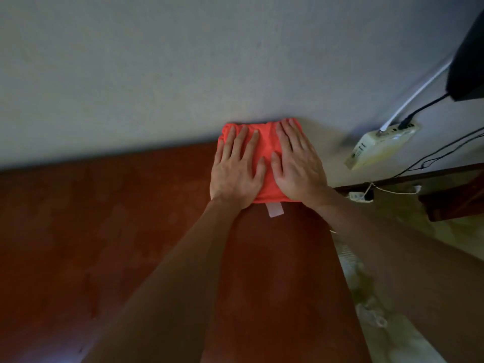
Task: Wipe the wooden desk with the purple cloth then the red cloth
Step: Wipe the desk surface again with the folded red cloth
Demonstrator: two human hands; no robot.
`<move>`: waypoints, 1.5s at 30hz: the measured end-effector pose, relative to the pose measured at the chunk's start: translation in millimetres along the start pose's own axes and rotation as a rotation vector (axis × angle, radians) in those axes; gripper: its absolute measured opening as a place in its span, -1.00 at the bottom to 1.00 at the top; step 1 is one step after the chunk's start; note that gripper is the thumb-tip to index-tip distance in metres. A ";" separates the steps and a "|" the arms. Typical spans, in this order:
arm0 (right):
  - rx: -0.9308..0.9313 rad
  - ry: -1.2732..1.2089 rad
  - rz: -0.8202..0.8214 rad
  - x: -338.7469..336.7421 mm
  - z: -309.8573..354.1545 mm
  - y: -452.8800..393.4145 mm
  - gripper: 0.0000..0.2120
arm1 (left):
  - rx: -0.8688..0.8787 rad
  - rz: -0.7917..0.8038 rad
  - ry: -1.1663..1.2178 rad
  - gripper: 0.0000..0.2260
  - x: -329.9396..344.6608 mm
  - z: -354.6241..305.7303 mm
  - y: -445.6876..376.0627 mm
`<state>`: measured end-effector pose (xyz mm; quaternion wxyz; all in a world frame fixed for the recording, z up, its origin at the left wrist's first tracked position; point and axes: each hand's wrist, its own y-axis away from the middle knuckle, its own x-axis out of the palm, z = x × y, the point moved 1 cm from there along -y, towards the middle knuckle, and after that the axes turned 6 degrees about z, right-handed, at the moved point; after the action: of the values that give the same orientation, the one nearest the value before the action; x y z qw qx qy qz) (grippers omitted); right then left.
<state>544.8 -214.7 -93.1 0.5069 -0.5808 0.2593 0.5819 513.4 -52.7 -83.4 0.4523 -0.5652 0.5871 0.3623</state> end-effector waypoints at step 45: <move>-0.030 -0.067 0.141 8.3 187.4 57.3 -0.44 | 0.131 0.048 -0.093 -0.42 -63.3 147.9 129.9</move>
<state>417.9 -65.6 -81.5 0.4641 -0.5490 0.2736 0.6390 399.6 119.9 -83.6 0.5063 -0.5027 0.6013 0.3596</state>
